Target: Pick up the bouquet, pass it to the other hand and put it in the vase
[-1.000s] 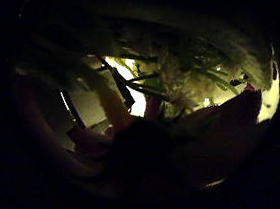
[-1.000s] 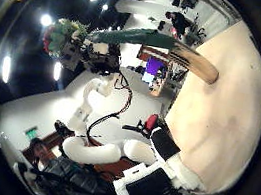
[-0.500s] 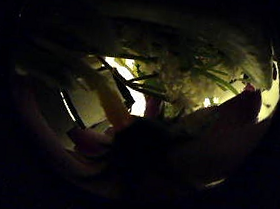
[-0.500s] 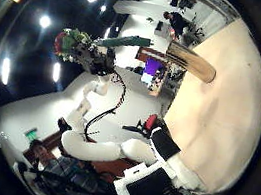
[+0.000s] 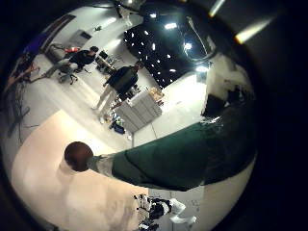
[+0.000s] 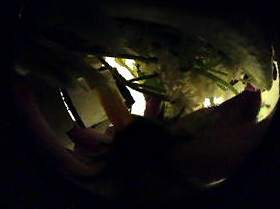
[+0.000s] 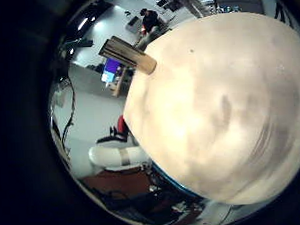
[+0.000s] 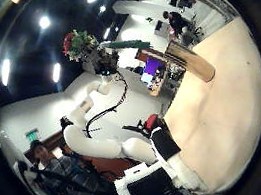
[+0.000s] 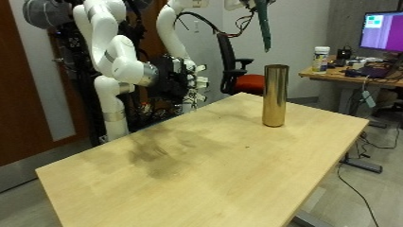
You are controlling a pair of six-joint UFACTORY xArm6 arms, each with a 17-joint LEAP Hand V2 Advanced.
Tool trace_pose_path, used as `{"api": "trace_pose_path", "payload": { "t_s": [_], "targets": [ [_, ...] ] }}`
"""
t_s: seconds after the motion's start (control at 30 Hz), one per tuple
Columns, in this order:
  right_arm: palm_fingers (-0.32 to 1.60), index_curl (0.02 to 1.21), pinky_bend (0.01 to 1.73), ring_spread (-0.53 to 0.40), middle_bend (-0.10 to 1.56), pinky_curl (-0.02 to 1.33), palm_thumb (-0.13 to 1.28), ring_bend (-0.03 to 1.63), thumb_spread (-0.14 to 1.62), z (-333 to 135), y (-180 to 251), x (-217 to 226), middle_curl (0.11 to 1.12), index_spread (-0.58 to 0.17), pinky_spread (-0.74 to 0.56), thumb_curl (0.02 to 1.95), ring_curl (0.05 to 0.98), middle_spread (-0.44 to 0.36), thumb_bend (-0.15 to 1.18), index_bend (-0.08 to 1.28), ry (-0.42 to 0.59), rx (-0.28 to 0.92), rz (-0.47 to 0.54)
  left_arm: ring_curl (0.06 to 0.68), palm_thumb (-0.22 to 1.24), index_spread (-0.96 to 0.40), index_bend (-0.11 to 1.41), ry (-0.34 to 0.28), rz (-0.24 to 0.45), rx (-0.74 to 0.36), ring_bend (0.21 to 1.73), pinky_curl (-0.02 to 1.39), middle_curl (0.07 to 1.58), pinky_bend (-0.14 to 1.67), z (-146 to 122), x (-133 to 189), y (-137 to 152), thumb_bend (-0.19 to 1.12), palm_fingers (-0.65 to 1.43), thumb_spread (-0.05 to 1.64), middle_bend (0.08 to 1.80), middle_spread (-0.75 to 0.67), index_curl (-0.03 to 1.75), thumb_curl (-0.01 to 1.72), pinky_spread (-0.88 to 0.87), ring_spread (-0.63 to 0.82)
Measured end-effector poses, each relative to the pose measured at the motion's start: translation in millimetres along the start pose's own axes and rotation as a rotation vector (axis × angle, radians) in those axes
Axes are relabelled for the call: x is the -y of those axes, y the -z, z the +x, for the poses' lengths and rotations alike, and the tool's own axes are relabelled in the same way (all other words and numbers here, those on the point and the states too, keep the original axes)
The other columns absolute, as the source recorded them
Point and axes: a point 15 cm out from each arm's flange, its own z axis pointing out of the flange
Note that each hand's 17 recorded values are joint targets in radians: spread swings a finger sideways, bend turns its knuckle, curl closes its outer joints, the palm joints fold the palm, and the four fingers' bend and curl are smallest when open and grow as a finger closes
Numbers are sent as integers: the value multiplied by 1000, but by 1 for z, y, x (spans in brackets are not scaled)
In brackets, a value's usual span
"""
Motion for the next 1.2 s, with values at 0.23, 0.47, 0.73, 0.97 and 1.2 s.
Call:
{"api": "trace_pose_path", "payload": {
  "t_s": [0.23,0.47,0.73,0.97,1.2],
  "targets": [
    [-27,248,416,294,175,332,747,398,944,4,2,-2,254,-312,436,380,254,204,-25,156,-6,-1,6,641,1039,-717,562,11,0,47,1479,809,952,1225,-27,-1,-3,-26,1089,359,1181,-487,1278,878,-534,-398],
    [-19,255,417,286,179,328,748,401,944,5,2,-2,260,-304,434,382,254,204,-27,159,-7,-1,7,642,1039,-718,562,42,-9,62,1479,814,955,1222,-47,0,-4,-27,1089,359,1187,-488,1278,880,-535,-398],
    [-17,260,415,284,179,326,748,398,944,7,3,-2,265,-301,426,383,253,203,-27,161,-8,1,7,643,1035,-719,562,72,-15,55,1478,820,955,1219,-61,4,-6,-27,1089,364,1186,-488,1277,875,-532,-398],
    [-12,264,417,282,179,323,748,401,944,8,4,-3,268,-293,418,383,254,203,-27,161,-8,10,7,641,1035,-719,564,97,-32,59,1475,833,956,1213,-75,2,-10,-27,1087,366,1187,-488,1277,872,-532,-397],
    [-8,274,417,282,177,321,755,398,941,14,7,-4,269,-292,416,388,252,205,-26,166,-16,13,13,644,1007,-722,546,94,-43,70,1467,844,955,1218,-77,2,-17,-37,1075,395,1196,-487,1287,860,-541,-402]
  ]
}}
